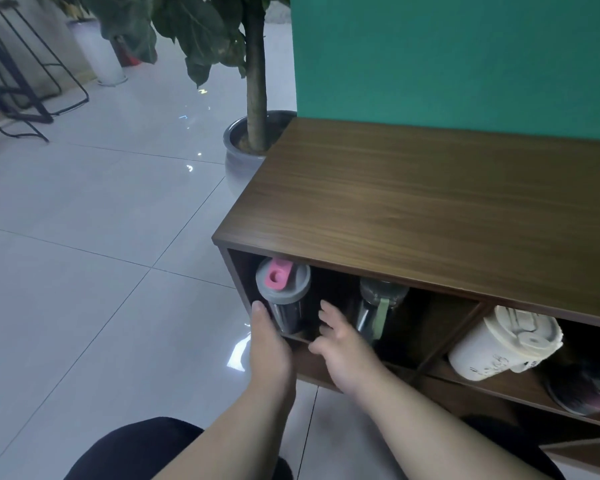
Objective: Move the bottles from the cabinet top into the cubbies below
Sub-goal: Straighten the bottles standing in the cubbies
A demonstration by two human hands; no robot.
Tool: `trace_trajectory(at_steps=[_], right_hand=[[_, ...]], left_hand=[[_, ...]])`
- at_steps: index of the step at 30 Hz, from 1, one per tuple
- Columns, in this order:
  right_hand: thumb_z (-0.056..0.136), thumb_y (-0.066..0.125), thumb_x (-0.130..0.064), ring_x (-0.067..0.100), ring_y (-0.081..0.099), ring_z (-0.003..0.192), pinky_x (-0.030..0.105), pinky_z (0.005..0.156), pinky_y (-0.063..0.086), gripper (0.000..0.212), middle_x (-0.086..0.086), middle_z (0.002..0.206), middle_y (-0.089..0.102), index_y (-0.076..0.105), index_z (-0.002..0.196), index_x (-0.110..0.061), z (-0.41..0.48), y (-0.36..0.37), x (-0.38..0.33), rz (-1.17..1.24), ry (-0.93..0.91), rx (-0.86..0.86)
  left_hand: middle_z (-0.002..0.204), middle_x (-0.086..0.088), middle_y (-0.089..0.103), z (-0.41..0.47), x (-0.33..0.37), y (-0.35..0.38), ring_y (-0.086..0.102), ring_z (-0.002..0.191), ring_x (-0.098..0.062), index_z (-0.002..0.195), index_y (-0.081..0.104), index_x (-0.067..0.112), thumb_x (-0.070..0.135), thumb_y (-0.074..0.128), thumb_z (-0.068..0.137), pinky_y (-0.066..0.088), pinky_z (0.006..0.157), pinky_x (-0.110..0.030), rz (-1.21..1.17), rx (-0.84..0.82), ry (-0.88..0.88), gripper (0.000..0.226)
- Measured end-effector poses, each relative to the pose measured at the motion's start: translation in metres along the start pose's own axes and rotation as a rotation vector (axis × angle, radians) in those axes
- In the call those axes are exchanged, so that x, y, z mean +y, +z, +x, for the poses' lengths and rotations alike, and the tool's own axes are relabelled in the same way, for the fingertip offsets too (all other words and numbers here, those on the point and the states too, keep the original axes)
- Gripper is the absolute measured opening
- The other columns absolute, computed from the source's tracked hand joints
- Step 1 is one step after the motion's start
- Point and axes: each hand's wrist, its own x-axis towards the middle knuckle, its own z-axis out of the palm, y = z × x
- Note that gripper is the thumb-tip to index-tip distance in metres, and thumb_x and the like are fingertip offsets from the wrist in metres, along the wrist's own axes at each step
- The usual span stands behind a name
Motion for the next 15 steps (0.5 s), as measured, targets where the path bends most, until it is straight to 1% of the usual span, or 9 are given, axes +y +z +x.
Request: trace_trajectory(at_steps=[1, 2, 3, 4, 6, 8, 10, 13, 15], right_hand=[[0.091, 0.054, 0.004, 0.017, 0.035, 0.149, 0.024, 0.106, 0.044, 0.084, 0.002, 0.165, 0.033, 0.023, 0.161, -0.03, 0.005, 0.003, -0.002, 0.043, -0.036, 0.02], [0.091, 0.056, 0.001, 0.016, 0.032, 0.15, 0.035, 0.117, 0.036, 0.087, 0.002, 0.166, 0.031, 0.02, 0.161, -0.034, 0.008, 0.005, -0.005, 0.057, -0.068, 0.033], [0.091, 0.057, -0.001, 0.016, 0.031, 0.151, 0.041, 0.122, 0.03, 0.089, 0.002, 0.166, 0.03, 0.017, 0.162, -0.035, 0.009, 0.007, -0.008, 0.06, -0.092, 0.038], [0.091, 0.057, -0.002, 0.015, 0.03, 0.152, 0.043, 0.123, 0.027, 0.09, 0.002, 0.167, 0.029, 0.016, 0.162, -0.036, 0.01, 0.008, -0.011, 0.061, -0.104, 0.042], [0.091, 0.057, -0.002, 0.015, 0.03, 0.151, 0.043, 0.124, 0.026, 0.09, 0.0, 0.165, 0.03, 0.014, 0.162, -0.037, 0.013, 0.009, -0.016, 0.069, -0.126, 0.046], [0.091, 0.055, 0.0, 0.013, 0.032, 0.149, 0.039, 0.122, 0.026, 0.089, -0.006, 0.16, 0.035, 0.016, 0.161, -0.039, 0.016, 0.011, -0.02, 0.068, -0.147, 0.034], [0.088, 0.056, -0.003, 0.013, 0.036, 0.145, 0.039, 0.122, 0.029, 0.09, -0.011, 0.156, 0.039, 0.019, 0.159, -0.043, 0.018, 0.015, -0.021, 0.067, -0.172, 0.028], [0.074, 0.055, -0.016, 0.008, 0.04, 0.136, 0.041, 0.121, 0.032, 0.096, -0.015, 0.157, 0.041, 0.02, 0.159, -0.045, 0.021, 0.018, -0.019, 0.078, -0.177, 0.005], [0.072, 0.054, -0.018, 0.007, 0.041, 0.136, 0.042, 0.121, 0.033, 0.097, -0.015, 0.157, 0.042, 0.02, 0.159, -0.045, 0.023, 0.019, -0.018, 0.083, -0.184, 0.001]], left_hand=[[0.081, 0.012, 0.077, 0.005, 0.003, -0.002, 0.067, 0.08, 0.0, 0.091, 0.068, 0.033, 0.048, 0.027, 0.108, 0.046, 0.072, -0.021, 0.005, 0.005, 0.035, 0.047], [0.091, 0.015, 0.073, 0.007, 0.007, -0.004, 0.065, 0.088, 0.002, 0.093, 0.066, 0.038, 0.049, 0.026, 0.108, 0.045, 0.08, -0.023, 0.002, -0.006, 0.063, 0.044], [0.098, 0.02, 0.068, 0.012, 0.008, -0.007, 0.062, 0.096, 0.001, 0.094, 0.063, 0.043, 0.05, 0.026, 0.108, 0.043, 0.088, -0.026, 0.002, -0.011, 0.082, 0.041], [0.101, 0.023, 0.065, 0.015, 0.01, -0.009, 0.06, 0.099, 0.002, 0.095, 0.061, 0.047, 0.051, 0.025, 0.108, 0.041, 0.093, -0.027, 0.008, -0.01, 0.103, 0.039], [0.097, 0.028, 0.064, 0.022, 0.01, -0.01, 0.059, 0.095, 0.009, 0.094, 0.059, 0.052, 0.051, 0.024, 0.108, 0.041, 0.089, -0.024, 0.008, -0.017, 0.129, 0.037], [0.087, 0.028, 0.071, 0.028, 0.005, -0.012, 0.065, 0.086, 0.013, 0.098, 0.06, 0.05, 0.049, 0.021, 0.109, 0.044, 0.079, -0.016, 0.013, -0.055, 0.133, 0.041], [0.078, 0.031, 0.077, 0.03, 0.003, -0.012, 0.068, 0.077, 0.019, 0.099, 0.064, 0.048, 0.046, 0.019, 0.11, 0.044, 0.075, -0.015, 0.049, -0.073, 0.147, 0.047], [0.081, 0.039, 0.074, 0.033, 0.0, -0.015, 0.066, 0.078, 0.023, 0.083, 0.071, 0.064, 0.048, 0.02, 0.109, 0.043, 0.08, -0.022, 0.053, -0.086, 0.144, 0.059], [0.082, 0.04, 0.074, 0.033, 0.001, -0.016, 0.065, 0.079, 0.023, 0.075, 0.069, 0.071, 0.048, 0.021, 0.109, 0.043, 0.08, -0.021, 0.062, -0.103, 0.155, 0.063]])
